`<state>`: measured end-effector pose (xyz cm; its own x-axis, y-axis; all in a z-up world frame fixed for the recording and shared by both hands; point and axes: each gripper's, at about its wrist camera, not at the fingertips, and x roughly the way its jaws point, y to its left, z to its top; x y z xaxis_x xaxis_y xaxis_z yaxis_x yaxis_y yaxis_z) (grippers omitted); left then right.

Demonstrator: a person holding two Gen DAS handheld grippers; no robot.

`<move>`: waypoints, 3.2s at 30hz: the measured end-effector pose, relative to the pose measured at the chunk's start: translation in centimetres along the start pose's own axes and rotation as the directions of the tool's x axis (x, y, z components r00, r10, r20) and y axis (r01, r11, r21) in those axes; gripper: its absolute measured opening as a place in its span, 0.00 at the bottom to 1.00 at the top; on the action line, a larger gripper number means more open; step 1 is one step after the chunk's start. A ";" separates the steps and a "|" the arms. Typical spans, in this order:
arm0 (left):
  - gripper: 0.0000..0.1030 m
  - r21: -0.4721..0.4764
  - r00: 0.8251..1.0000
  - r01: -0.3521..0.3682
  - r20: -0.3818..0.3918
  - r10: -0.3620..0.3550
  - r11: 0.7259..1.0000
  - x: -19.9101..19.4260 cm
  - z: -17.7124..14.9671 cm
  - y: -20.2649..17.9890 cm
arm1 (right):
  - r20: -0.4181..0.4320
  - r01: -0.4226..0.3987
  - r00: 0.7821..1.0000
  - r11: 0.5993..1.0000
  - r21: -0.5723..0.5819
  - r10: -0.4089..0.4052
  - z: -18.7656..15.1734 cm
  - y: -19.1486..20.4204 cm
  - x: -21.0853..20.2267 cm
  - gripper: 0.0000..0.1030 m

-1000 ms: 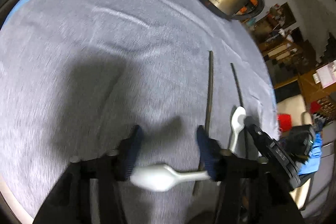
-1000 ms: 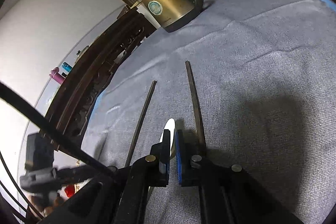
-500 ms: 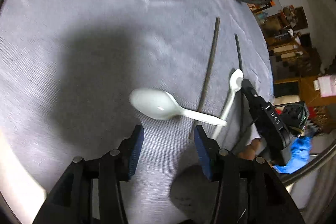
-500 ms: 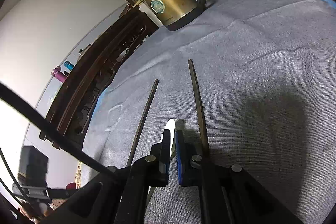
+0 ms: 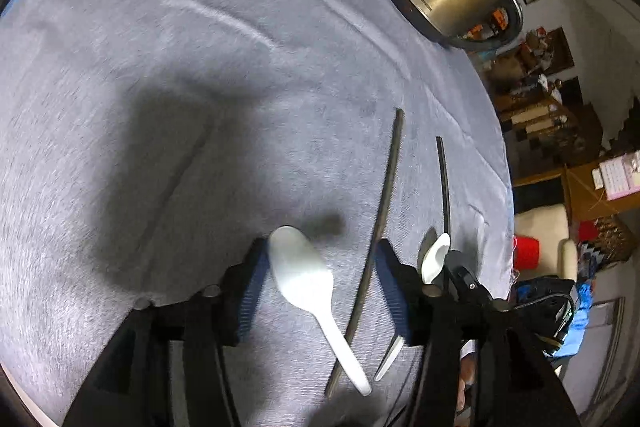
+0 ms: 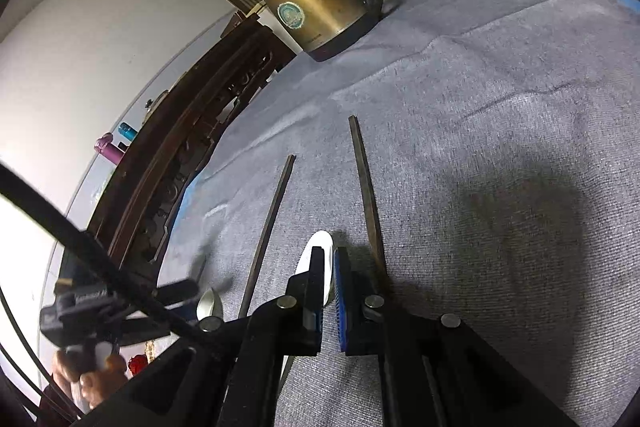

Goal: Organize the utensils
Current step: 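Close the left tool on a second white spoon while the right tool holds its spoon, then lift both white spoons off the cloth with both tools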

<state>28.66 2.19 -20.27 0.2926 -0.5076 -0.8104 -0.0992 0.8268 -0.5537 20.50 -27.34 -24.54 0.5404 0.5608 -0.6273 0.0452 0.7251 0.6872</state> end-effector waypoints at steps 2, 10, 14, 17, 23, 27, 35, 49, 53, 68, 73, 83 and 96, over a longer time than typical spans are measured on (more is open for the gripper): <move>0.61 0.032 1.000 -0.017 -0.009 0.018 0.999 0.2 -0.1 -0.8 | -0.006 -0.002 1.000 1.000 0.005 0.002 0.0 -0.1 0.0 0.07; 0.18 0.108 0.999 -0.047 -0.007 0.048 0.993 0.5 -0.6 -1.2 | -0.020 -0.010 1.000 1.000 0.019 0.010 0.1 -0.3 0.3 0.08; 0.13 0.127 1.000 -0.028 0.002 0.028 0.992 0.1 -0.9 -0.6 | -0.024 -0.014 1.000 1.000 0.023 0.014 0.1 -0.3 0.5 0.08; 0.13 0.124 1.000 -0.013 -0.020 0.016 0.992 0.0 -1.2 -0.3 | -0.024 -0.014 1.000 1.000 0.013 0.015 0.0 -0.2 0.5 0.08; 0.37 0.136 1.000 -0.013 -0.007 0.014 0.991 -2.1 -2.1 0.4 | -0.026 -0.005 1.000 1.000 0.001 0.005 0.0 0.2 0.7 0.08; 0.44 0.145 1.000 -0.020 -0.013 0.023 0.989 -1.6 -2.5 0.3 | -0.024 -0.012 1.000 1.000 -0.012 0.012 0.0 0.4 0.9 0.08; 0.22 0.288 0.997 -0.082 0.013 0.082 0.954 -0.7 -4.2 -1.6 | 0.022 -0.011 1.000 0.997 -0.077 0.012 -0.4 1.4 0.2 0.04; 0.21 0.344 0.983 -0.122 0.171 0.066 0.931 -5.5 -4.8 -2.0 | 0.035 -0.025 0.999 0.997 -0.080 0.028 -0.4 1.2 -0.2 0.04; 0.21 0.334 0.971 -0.122 0.233 0.043 0.935 -8.5 -5.0 -1.3 | 0.041 -0.033 0.998 0.996 -0.086 0.036 -0.4 1.3 -0.3 0.04; 0.21 0.297 0.946 -0.049 0.319 -0.051 0.953 -13.2 -6.9 -0.5 | 0.134 0.074 0.989 0.995 -0.061 -0.065 -2.8 1.3 -4.0 0.02; 0.21 0.290 0.930 -0.009 0.353 -0.098 0.957 -15.2 -7.8 0.1 | 0.225 0.136 0.965 0.991 0.014 -0.135 -4.1 0.2 -8.6 0.02; 0.21 0.305 0.857 0.022 0.485 -0.175 0.952 -21.3 -10.5 0.2 | 0.531 0.279 0.807 0.960 0.041 -0.257 -4.4 4.7 -22.0 0.02; 0.21 0.433 0.742 0.079 0.576 -0.343 0.898 -28.2 -14.5 -3.6 | 0.793 0.326 0.595 0.941 -0.091 -0.129 -6.1 17.9 -30.7 0.02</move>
<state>6.97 9.98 1.85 0.7991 -0.5207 -0.3006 0.3461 0.8072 -0.4782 -0.38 -29.13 4.79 0.9821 -0.0768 -0.1719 0.1421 0.9013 0.4092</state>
